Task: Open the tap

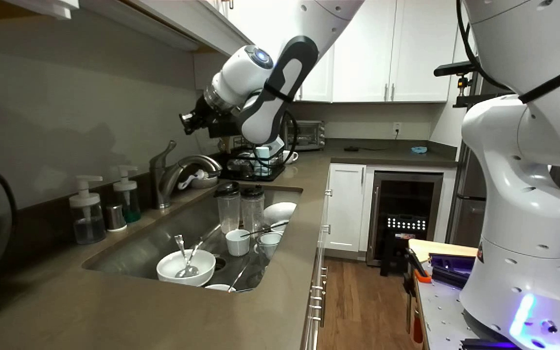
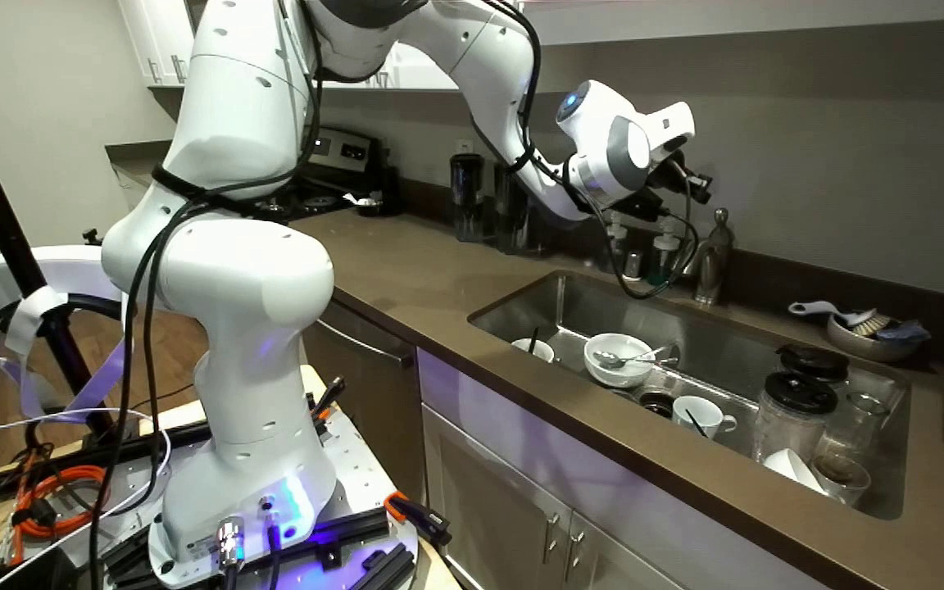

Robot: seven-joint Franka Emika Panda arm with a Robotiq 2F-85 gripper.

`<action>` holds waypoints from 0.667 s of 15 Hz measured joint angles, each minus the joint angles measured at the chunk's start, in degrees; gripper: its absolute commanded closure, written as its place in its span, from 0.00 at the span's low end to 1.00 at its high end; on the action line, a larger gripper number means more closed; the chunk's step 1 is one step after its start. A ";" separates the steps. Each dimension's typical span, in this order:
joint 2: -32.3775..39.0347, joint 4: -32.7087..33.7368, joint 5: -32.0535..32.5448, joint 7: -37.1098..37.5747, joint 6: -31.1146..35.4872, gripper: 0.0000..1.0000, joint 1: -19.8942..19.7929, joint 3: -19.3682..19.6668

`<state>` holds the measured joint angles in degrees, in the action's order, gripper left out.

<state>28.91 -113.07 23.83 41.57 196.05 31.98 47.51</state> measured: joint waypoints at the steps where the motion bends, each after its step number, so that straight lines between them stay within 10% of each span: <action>1: -0.80 0.70 2.03 0.00 -1.37 0.96 -2.35 -2.95; 5: -5.02 1.89 8.76 -0.12 -7.14 0.95 -15.37 -20.28; 10: -5.14 3.82 1.28 -10.77 -12.11 0.97 -32.39 -41.90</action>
<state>23.77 -109.25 25.12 30.80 183.94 -0.41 5.61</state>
